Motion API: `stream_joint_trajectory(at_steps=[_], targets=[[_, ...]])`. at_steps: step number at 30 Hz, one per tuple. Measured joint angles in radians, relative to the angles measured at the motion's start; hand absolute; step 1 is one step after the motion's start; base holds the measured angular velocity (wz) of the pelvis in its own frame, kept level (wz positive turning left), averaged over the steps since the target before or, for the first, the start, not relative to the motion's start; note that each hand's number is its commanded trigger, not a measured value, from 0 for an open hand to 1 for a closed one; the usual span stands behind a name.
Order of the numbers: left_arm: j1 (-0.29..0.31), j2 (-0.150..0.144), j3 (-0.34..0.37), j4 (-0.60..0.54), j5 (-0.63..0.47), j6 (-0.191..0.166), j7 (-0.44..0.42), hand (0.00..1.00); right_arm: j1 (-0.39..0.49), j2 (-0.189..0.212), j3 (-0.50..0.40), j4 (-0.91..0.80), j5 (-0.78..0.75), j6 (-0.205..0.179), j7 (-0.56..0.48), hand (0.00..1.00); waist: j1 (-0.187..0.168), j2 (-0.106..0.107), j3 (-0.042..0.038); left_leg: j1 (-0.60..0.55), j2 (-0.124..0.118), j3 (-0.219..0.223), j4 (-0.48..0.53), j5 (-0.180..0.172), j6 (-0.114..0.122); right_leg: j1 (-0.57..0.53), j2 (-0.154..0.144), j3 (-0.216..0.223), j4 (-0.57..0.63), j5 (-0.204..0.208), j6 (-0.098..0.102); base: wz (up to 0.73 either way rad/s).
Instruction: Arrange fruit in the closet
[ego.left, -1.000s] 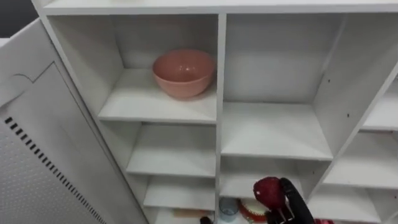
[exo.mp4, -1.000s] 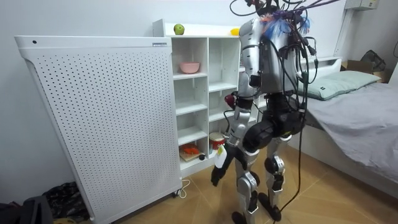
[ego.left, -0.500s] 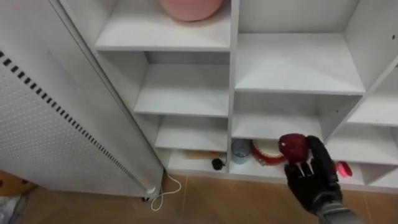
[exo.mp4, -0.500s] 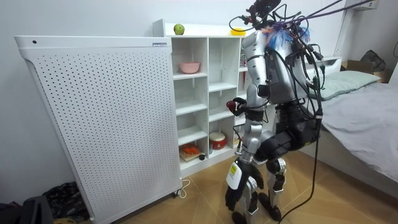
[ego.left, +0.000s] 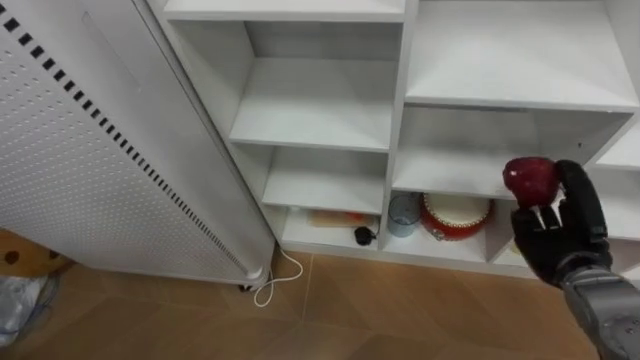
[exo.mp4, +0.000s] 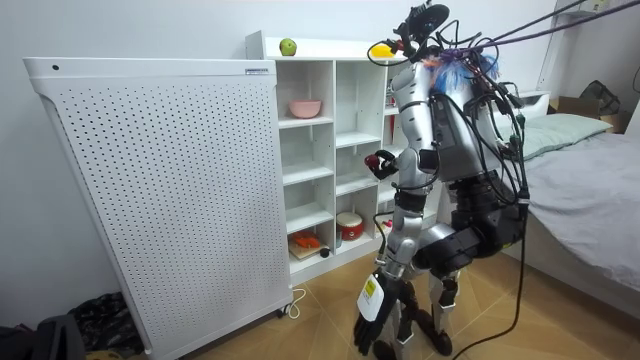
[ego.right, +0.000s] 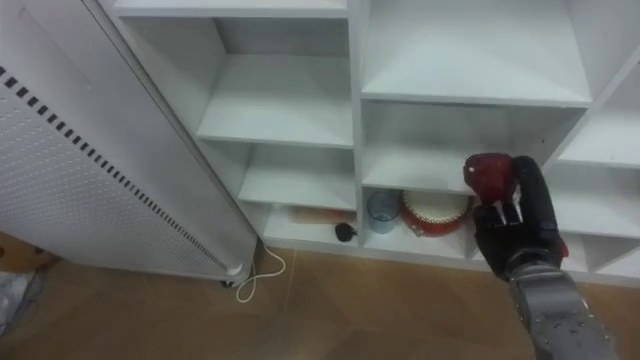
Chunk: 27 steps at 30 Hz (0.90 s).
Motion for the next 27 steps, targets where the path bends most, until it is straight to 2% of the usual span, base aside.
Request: stream_joint_trajectory(at_steps=[4, 5, 7, 10, 14, 18, 19, 21, 22, 23, 24, 27], targets=[[0.017, 0.004, -0.001, -0.038, 0.000, 0.001, 0.001, 0.00, -0.025, -0.007, 0.000, -0.002, -0.012, 0.000, -0.019, 1.00, 0.001, 0.001, -0.0021, -0.003, -0.003, 0.004, 0.026, -0.009, 0.008, -0.009, -0.018, 0.001, 0.042, -0.018, 0.005, 0.08], [0.029, 0.007, 0.000, -0.046, 0.000, 0.001, 0.002, 0.00, -0.034, -0.007, 0.000, -0.003, -0.012, 0.000, -0.031, 1.00, 0.003, 0.003, -0.0062, -0.009, -0.002, 0.005, 0.034, -0.011, 0.008, -0.016, -0.019, 0.001, 0.047, -0.019, 0.004, 0.00], [0.046, 0.008, 0.001, -0.046, 0.000, 0.002, 0.006, 0.00, -0.048, -0.007, -0.007, -0.003, -0.012, 0.000, -0.056, 1.00, 0.004, 0.004, -0.0080, -0.010, -0.003, 0.008, 0.042, -0.012, 0.010, -0.019, -0.027, -0.002, 0.059, -0.021, 0.001, -0.02], [0.080, 0.010, 0.001, -0.045, 0.000, 0.003, 0.014, 0.00, -0.060, -0.007, -0.040, -0.007, -0.009, -0.003, -0.094, 1.00, 0.004, 0.006, -0.0152, -0.011, -0.004, 0.008, 0.051, -0.017, 0.011, -0.018, -0.034, -0.007, 0.070, -0.025, -0.001, 0.01], [0.094, 0.014, 0.003, -0.042, 0.001, 0.002, 0.028, 0.00, -0.092, -0.010, -0.049, -0.010, -0.009, -0.045, -0.142, 1.00, 0.016, 0.006, -0.0154, -0.011, -0.003, 0.008, 0.055, -0.018, 0.010, -0.020, -0.035, -0.006, 0.074, -0.025, -0.003, 0.00], [0.094, 0.021, 0.002, -0.042, 0.001, -0.005, 0.033, 0.00, -0.096, -0.010, -0.050, -0.017, -0.010, -0.054, -0.165, 1.00, 0.027, 0.006, -0.0155, -0.013, -0.002, 0.006, 0.064, -0.020, 0.006, -0.020, -0.035, -0.004, 0.080, -0.026, -0.004, 0.00], [0.095, 0.022, 0.002, -0.042, 0.001, -0.006, 0.033, 0.00, -0.096, -0.010, -0.050, -0.017, -0.010, -0.054, -0.173, 0.73, 0.029, 0.006, -0.0155, -0.014, -0.002, 0.005, 0.066, -0.021, 0.006, -0.021, -0.034, -0.003, 0.082, -0.027, -0.004, 0.00], [0.096, 0.021, 0.002, -0.041, 0.001, -0.007, 0.033, 0.00, -0.096, -0.010, -0.050, -0.017, -0.010, -0.062, -0.185, 0.56, 0.031, 0.006, -0.0155, -0.016, -0.002, 0.004, 0.069, -0.021, 0.006, -0.022, -0.034, -0.002, 0.082, -0.027, -0.002, 0.00], [0.096, 0.022, 0.002, -0.041, 0.001, -0.009, 0.033, 0.00, -0.096, -0.011, -0.050, -0.017, -0.010, -0.073, -0.191, 0.28, 0.034, 0.006, -0.0155, -0.016, -0.003, 0.004, 0.070, -0.021, 0.006, -0.022, -0.034, -0.001, 0.082, -0.026, -0.001, 0.00], [0.096, 0.022, 0.002, -0.041, 0.001, -0.014, 0.033, 0.00, -0.096, -0.013, -0.050, -0.017, -0.010, -0.081, -0.198, 0.12, 0.039, 0.006, -0.0156, -0.016, -0.003, 0.004, 0.070, -0.021, 0.006, -0.022, -0.034, 0.000, 0.083, -0.026, -0.001, 0.00], [0.096, 0.022, 0.002, -0.041, 0.001, -0.016, 0.033, 0.00, -0.096, -0.015, -0.050, -0.017, -0.010, -0.086, -0.200, 0.00, 0.042, 0.006, -0.0156, -0.016, -0.003, 0.005, 0.071, -0.021, 0.006, -0.023, -0.034, 0.000, 0.084, -0.026, 0.000, 0.00], [0.099, 0.022, 0.002, -0.041, 0.000, -0.023, 0.033, 0.00, -0.096, -0.023, -0.050, -0.017, -0.010, -0.090, -0.212, 0.00, 0.049, 0.006, -0.0155, -0.016, -0.004, 0.004, 0.071, -0.021, 0.007, -0.023, -0.035, 0.000, 0.086, -0.027, 0.001, 0.03]])
